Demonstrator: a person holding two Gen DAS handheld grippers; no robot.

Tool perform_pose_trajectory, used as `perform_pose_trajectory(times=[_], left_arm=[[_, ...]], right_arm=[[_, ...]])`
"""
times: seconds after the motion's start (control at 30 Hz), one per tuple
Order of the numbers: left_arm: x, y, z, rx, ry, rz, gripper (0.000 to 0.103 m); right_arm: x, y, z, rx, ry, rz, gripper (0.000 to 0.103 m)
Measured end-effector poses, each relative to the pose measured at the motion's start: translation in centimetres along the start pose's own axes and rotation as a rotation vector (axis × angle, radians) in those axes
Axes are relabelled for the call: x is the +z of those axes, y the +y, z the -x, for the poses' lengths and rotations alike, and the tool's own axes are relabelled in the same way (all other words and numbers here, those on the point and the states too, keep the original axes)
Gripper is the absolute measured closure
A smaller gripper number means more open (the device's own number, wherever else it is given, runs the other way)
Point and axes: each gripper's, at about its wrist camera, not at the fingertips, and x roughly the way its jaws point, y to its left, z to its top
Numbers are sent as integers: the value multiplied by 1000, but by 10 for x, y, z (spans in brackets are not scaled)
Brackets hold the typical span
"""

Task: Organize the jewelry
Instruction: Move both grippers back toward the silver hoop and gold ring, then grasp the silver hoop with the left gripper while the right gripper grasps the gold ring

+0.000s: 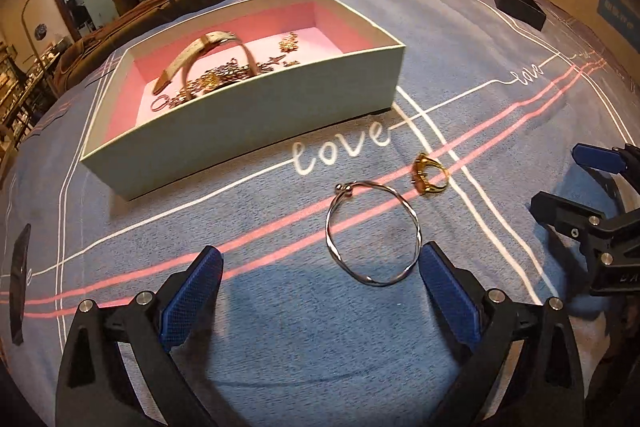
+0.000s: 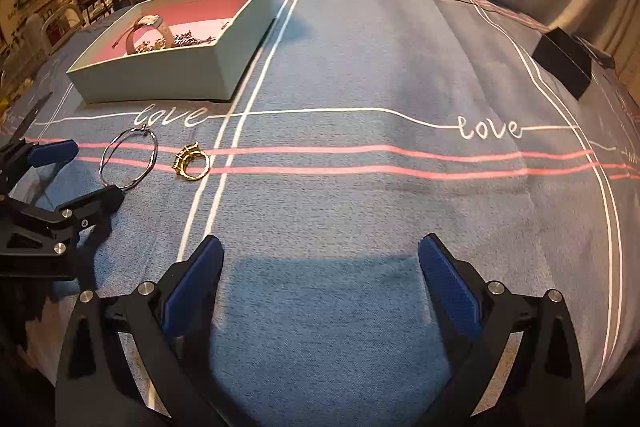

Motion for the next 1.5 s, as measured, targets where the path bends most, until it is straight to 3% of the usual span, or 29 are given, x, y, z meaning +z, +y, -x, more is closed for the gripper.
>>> perform_pose_trajectory(times=[0.13, 0.27, 0.63, 0.73, 0.9, 1.1, 1.3, 1.4, 1.43, 1.5], left_arm=[[-8, 36, 6, 11, 10, 83, 5], [-13, 55, 10, -8, 8, 145, 6], [8, 1, 5, -54, -20, -19, 6], [14, -9, -2, -54, -25, -41, 6], [16, -10, -9, -24, -25, -37, 6], [13, 16, -7, 33, -34, 56, 5], [10, 30, -1, -69, -46, 60, 7], [13, 22, -3, -62, -42, 28, 8], [14, 18, -4, -57, -44, 17, 8], [17, 9, -6, -46, -45, -29, 28]], right_arm=[[17, 39, -13, 50, 6, 111, 6], [29, 49, -20, 61, 28, 119, 6], [16, 0, -9, -50, 54, 50, 6], [14, -10, -8, -46, 54, 32, 6], [13, -7, -7, -60, 50, 52, 6], [14, 11, -7, -13, 45, 96, 6], [12, 14, -6, 27, 39, 97, 6], [10, 12, -5, 38, 36, 93, 6], [10, 12, -6, 40, 37, 95, 6], [11, 13, -7, 43, 34, 102, 6]])
